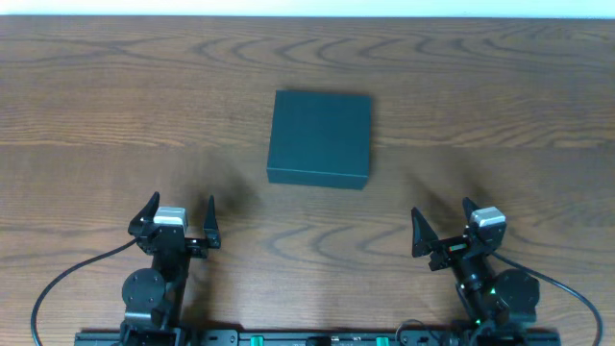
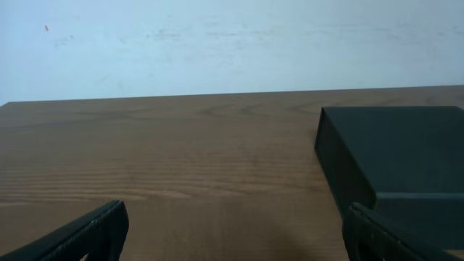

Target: Pack container

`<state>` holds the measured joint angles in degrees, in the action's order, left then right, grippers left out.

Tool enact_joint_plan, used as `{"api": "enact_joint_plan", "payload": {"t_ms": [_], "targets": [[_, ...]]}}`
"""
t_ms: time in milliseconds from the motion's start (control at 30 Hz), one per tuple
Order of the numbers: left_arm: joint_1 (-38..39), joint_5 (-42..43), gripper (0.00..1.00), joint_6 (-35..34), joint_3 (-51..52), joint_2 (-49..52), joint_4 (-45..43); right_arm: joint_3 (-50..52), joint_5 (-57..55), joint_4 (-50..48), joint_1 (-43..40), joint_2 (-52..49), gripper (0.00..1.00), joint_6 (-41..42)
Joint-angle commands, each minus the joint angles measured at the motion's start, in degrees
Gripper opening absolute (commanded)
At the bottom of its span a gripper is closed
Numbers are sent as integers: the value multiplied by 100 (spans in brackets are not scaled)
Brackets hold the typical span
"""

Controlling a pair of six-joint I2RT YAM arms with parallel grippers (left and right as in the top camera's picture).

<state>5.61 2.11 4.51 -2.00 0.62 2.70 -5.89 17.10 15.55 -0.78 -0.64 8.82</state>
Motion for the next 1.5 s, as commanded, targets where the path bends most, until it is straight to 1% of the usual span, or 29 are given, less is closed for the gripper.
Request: {"api": "enact_joint_plan", "payload": {"t_ms": [0, 233, 300, 400, 467, 500, 633, 1467], "targets": [[-39, -83, 95, -24, 173, -42, 157, 87, -15, 31, 52, 33, 99, 79], [-39, -83, 95, -24, 173, -42, 157, 87, -22, 24, 48, 35, 99, 76], [-39, -83, 95, -24, 173, -42, 157, 109, -348, -83, 48, 35, 99, 79], [-39, -83, 95, -24, 173, -42, 157, 334, -1375, -977, 48, 35, 99, 79], [-39, -83, 95, -24, 173, -42, 157, 538, -1453, -1484, 48, 35, 99, 79], [-39, -83, 95, -24, 175, -42, 157, 562, -1453, -1523, 50, 35, 99, 72], [-39, -83, 96, -24, 173, -42, 157, 562, -1458, -1128, 48, 35, 99, 79], [-39, -83, 96, -24, 173, -42, 157, 560, -1475, -1158, 48, 31, 99, 79]]}}
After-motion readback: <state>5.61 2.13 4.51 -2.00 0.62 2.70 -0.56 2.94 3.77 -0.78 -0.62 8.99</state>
